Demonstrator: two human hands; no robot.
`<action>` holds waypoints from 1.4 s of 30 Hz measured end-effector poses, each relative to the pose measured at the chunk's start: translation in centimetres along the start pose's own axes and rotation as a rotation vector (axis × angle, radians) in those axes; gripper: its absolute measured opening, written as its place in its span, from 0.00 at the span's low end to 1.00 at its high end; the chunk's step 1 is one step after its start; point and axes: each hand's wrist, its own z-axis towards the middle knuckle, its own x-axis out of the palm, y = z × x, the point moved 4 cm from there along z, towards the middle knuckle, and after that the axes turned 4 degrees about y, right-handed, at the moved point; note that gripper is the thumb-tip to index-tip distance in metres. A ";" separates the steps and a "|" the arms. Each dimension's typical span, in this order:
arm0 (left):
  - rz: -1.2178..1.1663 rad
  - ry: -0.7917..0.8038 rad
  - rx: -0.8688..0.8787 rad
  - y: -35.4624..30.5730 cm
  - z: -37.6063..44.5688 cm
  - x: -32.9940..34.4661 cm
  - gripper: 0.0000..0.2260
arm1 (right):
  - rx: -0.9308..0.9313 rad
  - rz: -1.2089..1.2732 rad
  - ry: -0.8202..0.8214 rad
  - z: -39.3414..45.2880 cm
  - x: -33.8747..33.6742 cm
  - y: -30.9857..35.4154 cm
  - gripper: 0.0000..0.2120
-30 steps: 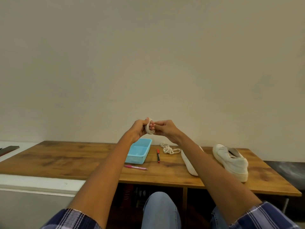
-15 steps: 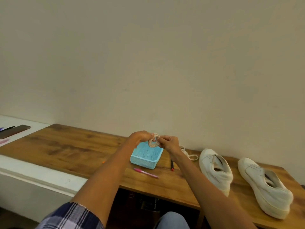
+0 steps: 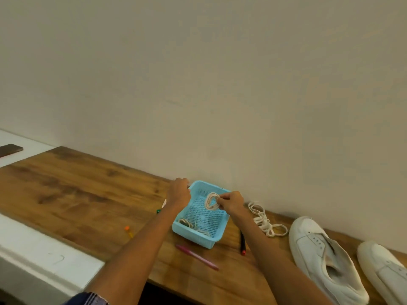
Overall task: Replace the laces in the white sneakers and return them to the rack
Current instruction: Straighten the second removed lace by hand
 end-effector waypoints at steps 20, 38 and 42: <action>0.115 -0.073 -0.048 1.0 1.2 4.4 0.09 | -0.114 -0.834 0.116 6.9 7.8 1.2 0.08; 0.186 -0.186 0.043 -2.0 -1.0 3.5 0.13 | 0.134 -0.953 -0.038 1.6 -6.8 -4.3 0.15; 0.222 -0.208 0.139 -4.7 -2.5 3.1 0.13 | 0.200 -0.908 0.031 -1.4 -8.4 -7.1 0.13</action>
